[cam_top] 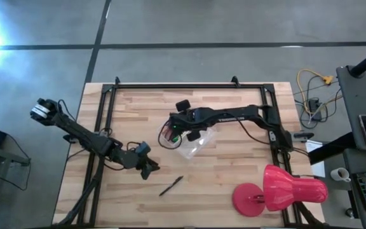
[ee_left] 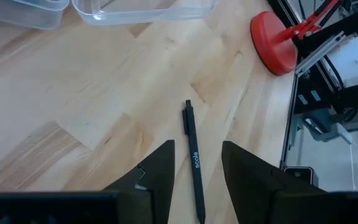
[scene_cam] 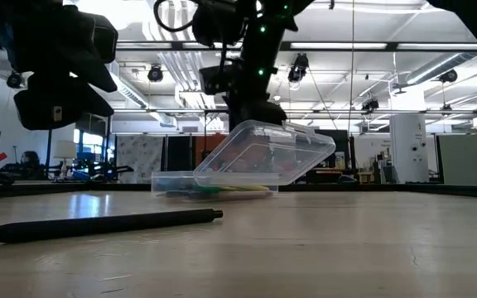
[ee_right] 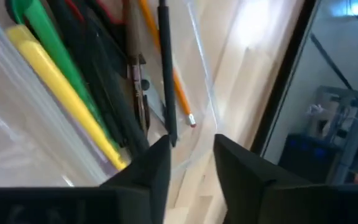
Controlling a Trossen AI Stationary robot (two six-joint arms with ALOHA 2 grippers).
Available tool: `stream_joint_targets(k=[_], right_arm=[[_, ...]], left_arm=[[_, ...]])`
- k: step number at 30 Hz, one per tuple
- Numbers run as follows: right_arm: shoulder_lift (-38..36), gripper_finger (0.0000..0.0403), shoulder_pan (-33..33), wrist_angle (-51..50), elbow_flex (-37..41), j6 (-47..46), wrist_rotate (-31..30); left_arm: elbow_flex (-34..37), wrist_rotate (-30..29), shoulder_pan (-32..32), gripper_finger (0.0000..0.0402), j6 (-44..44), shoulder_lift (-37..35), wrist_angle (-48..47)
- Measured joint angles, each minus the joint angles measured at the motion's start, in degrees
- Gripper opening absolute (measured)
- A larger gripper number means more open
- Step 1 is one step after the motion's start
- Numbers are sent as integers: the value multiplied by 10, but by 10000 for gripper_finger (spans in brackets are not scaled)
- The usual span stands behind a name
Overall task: Pick & place school supplies into a supply box
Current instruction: Put the black pen into the transparent supply box
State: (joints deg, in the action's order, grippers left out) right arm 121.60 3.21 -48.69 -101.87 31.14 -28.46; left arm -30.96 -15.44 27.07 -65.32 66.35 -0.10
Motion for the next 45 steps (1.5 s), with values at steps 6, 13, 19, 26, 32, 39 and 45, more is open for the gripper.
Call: stream_joint_targets(k=[6,13,19,26,32,39,45], right_arm=[[-23,172,-33,-67,-33,-53,-36],[-95,200,-99,-138,-51,-215,-33],[-150,201,-155,-178,-22,-357,-32],[-159,201,-207,-245,-15,-487,-32],[-161,201,-265,-279,-4,-556,-32],[-160,201,-334,-291,3,-652,-73],[-159,201,-366,-291,4,-710,-78]], left_arm=[[0,0,0,117,-3,0,24],[-54,11,0,112,6,76,12],[-191,28,2,107,27,198,-143],[-402,29,5,109,10,354,-385],[-508,61,11,114,30,451,-420],[-528,73,16,115,14,505,-429],[-500,75,14,101,15,507,-413]])
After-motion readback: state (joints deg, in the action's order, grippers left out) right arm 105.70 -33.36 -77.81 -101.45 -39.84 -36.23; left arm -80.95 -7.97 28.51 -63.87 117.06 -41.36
